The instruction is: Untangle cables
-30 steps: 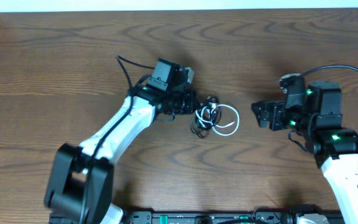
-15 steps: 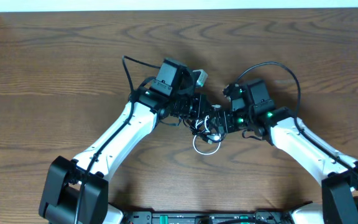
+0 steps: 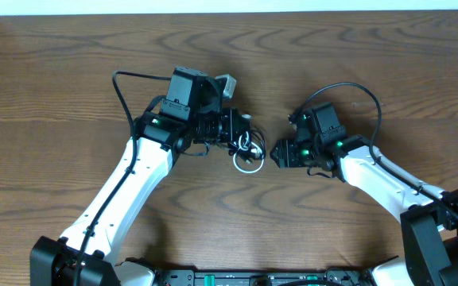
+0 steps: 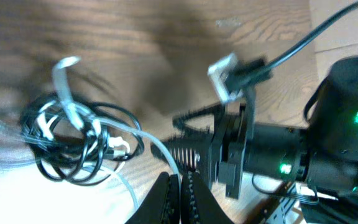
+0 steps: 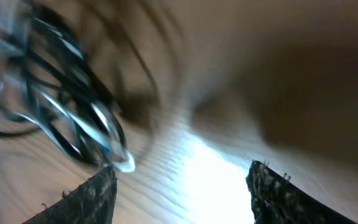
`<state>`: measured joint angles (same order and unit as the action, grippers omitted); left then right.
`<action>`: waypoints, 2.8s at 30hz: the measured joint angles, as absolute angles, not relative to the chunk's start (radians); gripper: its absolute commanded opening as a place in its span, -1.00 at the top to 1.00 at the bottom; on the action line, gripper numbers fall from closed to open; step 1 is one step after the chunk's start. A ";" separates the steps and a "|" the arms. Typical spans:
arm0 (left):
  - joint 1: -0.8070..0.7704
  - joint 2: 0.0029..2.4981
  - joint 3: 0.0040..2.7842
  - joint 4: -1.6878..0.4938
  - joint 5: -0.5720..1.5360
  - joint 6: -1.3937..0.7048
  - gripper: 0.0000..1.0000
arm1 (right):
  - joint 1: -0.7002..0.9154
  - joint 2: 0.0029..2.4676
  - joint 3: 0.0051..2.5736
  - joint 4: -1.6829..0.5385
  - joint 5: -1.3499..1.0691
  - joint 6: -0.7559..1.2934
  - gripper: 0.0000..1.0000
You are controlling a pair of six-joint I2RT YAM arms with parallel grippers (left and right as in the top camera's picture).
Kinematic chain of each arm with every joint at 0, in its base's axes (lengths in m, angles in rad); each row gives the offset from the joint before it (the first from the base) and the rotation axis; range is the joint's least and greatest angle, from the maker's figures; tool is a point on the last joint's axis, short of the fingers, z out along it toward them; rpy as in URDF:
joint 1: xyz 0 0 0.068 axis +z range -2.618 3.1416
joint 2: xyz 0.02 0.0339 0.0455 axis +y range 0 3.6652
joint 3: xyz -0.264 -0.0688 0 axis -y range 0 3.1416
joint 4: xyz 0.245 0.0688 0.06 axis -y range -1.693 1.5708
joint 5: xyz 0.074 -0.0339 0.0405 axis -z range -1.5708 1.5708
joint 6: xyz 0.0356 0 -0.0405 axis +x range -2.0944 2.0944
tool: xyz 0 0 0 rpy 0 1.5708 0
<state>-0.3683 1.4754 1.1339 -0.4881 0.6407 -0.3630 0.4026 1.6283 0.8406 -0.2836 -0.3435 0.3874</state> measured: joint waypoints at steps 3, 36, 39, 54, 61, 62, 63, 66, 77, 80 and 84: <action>-0.369 1.475 1.134 -0.529 0.641 -0.363 0.86 | 0.403 1.628 0.845 -0.134 -0.405 0.399 -0.30; -0.124 1.456 1.134 -0.700 0.309 -0.350 0.85 | 0.265 1.666 0.850 -0.367 -0.040 0.502 0.98; -0.011 1.443 1.134 -0.701 0.311 -0.345 0.85 | 0.159 1.529 0.850 -0.398 -0.004 0.439 0.98; -0.199 1.443 1.134 -0.670 0.537 -0.358 -0.18 | 0.262 1.226 0.848 -0.239 -0.404 0.412 0.98; -0.379 1.514 1.134 -0.535 0.689 -0.355 -0.17 | 0.284 1.226 0.848 -0.223 -0.508 0.471 0.98; -0.392 1.535 1.134 -0.532 0.693 -0.355 -0.17 | 0.285 1.226 0.848 -0.223 -0.509 0.473 0.98; -0.404 1.556 1.134 -0.527 0.695 -0.355 -0.17 | 0.285 1.226 0.848 -0.223 -0.511 0.476 0.98; -0.458 1.635 1.134 -0.488 0.702 -0.358 -0.13 | 0.285 1.226 0.848 -0.223 -0.520 0.489 0.98; -0.529 1.696 1.134 -0.334 0.709 -0.362 0.85 | 0.285 1.226 0.848 -0.245 -0.508 0.509 0.98; -0.486 1.696 1.134 -0.373 0.709 -0.358 0.85 | 0.283 1.228 0.849 -0.391 -0.279 0.513 0.98; -0.385 1.691 1.134 -0.519 0.705 -0.272 0.86 | 0.221 1.230 0.851 -0.618 0.072 0.515 0.98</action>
<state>-0.3855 1.6909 1.1343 -0.5186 0.7052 -0.2722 0.2207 1.2297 0.8509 -0.6178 0.0719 0.5148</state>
